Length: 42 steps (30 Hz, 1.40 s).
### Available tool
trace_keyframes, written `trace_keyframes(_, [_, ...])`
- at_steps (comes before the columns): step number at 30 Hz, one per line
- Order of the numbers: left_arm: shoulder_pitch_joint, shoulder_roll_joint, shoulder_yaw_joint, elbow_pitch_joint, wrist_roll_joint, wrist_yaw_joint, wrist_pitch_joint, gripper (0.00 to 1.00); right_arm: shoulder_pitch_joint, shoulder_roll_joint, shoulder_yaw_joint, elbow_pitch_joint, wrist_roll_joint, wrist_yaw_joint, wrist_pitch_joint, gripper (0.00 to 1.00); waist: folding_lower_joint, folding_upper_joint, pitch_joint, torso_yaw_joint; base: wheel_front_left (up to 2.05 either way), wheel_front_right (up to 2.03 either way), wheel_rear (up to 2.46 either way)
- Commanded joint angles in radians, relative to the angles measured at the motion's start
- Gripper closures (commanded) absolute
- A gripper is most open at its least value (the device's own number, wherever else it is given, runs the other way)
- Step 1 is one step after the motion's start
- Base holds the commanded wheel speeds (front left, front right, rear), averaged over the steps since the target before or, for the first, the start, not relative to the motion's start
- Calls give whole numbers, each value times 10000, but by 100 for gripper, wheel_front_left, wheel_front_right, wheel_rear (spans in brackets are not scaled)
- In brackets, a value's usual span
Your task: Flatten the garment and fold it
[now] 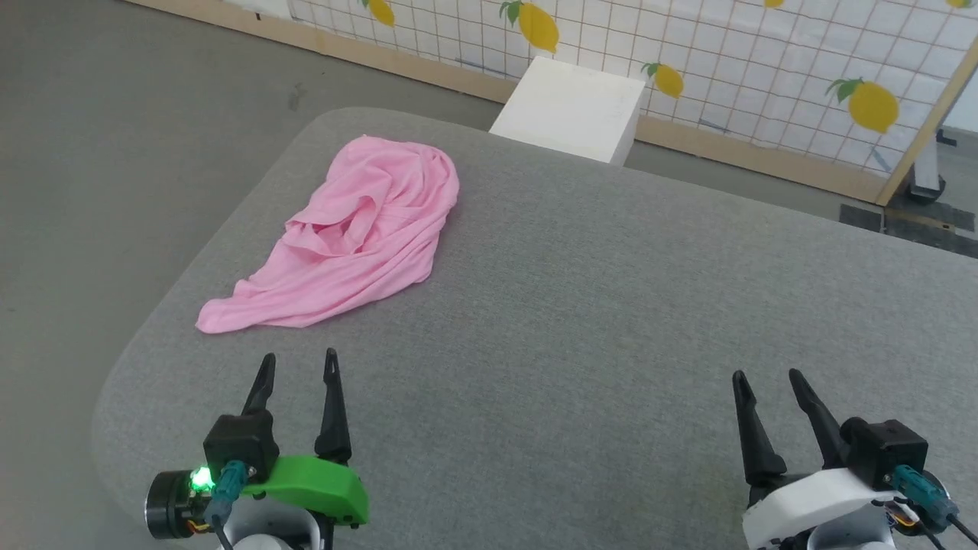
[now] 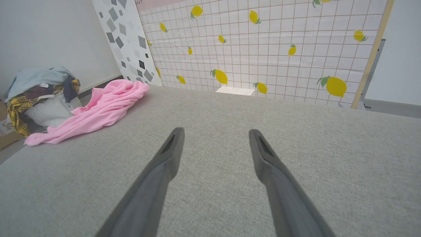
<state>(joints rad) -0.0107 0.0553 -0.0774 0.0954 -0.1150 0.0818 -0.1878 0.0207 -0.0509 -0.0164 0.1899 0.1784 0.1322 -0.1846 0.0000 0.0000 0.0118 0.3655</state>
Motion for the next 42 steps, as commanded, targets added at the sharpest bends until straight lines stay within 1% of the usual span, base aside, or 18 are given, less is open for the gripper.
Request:
trace_keyframes(1, [186, -38, -26, 57, -123, 80, -116, 0, 116, 5, -40, -24, -85, -11, -63, 0, 0, 0, -1, 76, 0, 0, 0])
trace_keyframes(13, [199, -44, -106, 173, 55, 294, -366, 0, 225, 6, -60, -275, -47, -13, 7, 0, 0, 0, -12, 431, 0, 0, 0])
trace_keyframes(32, [180, -51, -185, 356, -154, 492, -740, 0, 378, 7, -143, -237, 238, -15, -187, 0, 0, 0, 81, 857, 0, 0, 0])
trace_keyframes(38, [45, -51, -191, 443, -180, 451, -740, 0, 329, 7, -159, -294, 219, -15, -148, 0, 0, 0, 176, 729, 0, 0, 0])
trace_keyframes(42, [-284, 28, -196, 739, -231, 199, -740, 0, 271, 7, -175, -344, 167, -15, -104, 0, 0, 0, 261, 626, 0, 0, 0])
